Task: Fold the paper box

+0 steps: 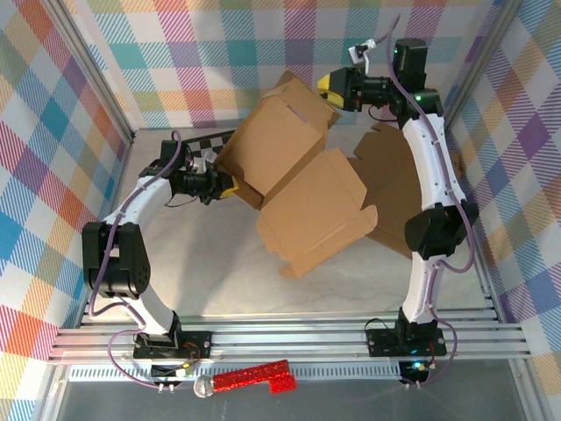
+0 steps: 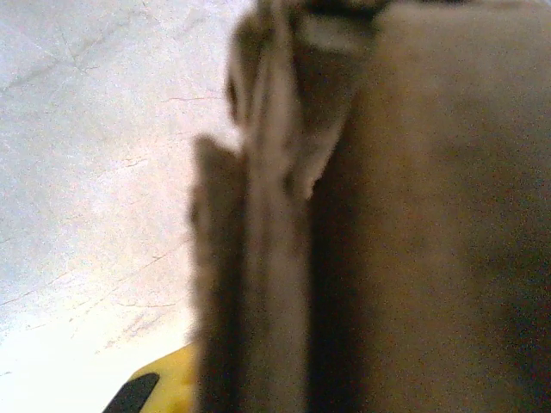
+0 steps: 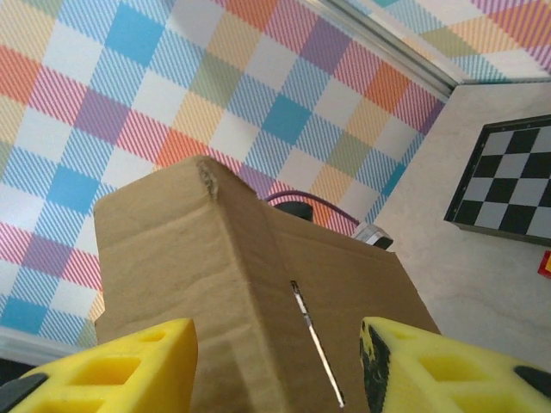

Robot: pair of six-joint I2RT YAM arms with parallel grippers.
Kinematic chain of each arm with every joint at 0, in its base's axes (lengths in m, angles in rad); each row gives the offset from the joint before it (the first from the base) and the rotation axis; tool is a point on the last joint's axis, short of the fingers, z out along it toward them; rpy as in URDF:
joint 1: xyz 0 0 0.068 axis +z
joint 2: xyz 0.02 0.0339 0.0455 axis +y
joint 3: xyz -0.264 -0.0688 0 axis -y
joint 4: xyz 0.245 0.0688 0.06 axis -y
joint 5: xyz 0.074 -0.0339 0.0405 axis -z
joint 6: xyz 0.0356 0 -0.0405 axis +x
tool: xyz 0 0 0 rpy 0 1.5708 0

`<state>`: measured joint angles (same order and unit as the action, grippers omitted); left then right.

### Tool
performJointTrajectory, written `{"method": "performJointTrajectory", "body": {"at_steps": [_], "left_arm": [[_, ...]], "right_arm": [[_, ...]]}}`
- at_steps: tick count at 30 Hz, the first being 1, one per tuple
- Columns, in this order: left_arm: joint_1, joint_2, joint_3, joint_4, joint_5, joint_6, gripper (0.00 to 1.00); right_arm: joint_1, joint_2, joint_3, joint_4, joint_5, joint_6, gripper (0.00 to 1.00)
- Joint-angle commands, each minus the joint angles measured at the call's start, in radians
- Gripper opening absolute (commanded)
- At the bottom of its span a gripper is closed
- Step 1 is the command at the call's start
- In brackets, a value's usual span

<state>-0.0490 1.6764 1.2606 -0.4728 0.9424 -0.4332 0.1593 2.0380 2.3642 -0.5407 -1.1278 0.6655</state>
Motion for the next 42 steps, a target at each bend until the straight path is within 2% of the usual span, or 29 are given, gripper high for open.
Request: {"method": "performJointTrajectory", "body": {"at_steps": [1,17,30,42], "left_arm": [[0.009,0.008,0.029,-0.031,0.033,0.019,0.0],[0.008,0.007,0.025,-0.052,-0.007,0.021,0.0],[0.006,0.004,0.037,-0.095,-0.059,0.022,0.0],[0.008,0.018,0.043,-0.091,-0.054,0.008,0.0]], "right_arm": [[0.018,-0.004,0.032,-0.032,-0.024,-0.07,0.52],[0.081,-0.076,0.036,-0.241,0.1,-0.287,0.51],[0.12,-0.117,0.027,-0.329,0.17,-0.387,0.51],[0.155,-0.155,-0.033,-0.374,0.243,-0.468,0.48]]}}
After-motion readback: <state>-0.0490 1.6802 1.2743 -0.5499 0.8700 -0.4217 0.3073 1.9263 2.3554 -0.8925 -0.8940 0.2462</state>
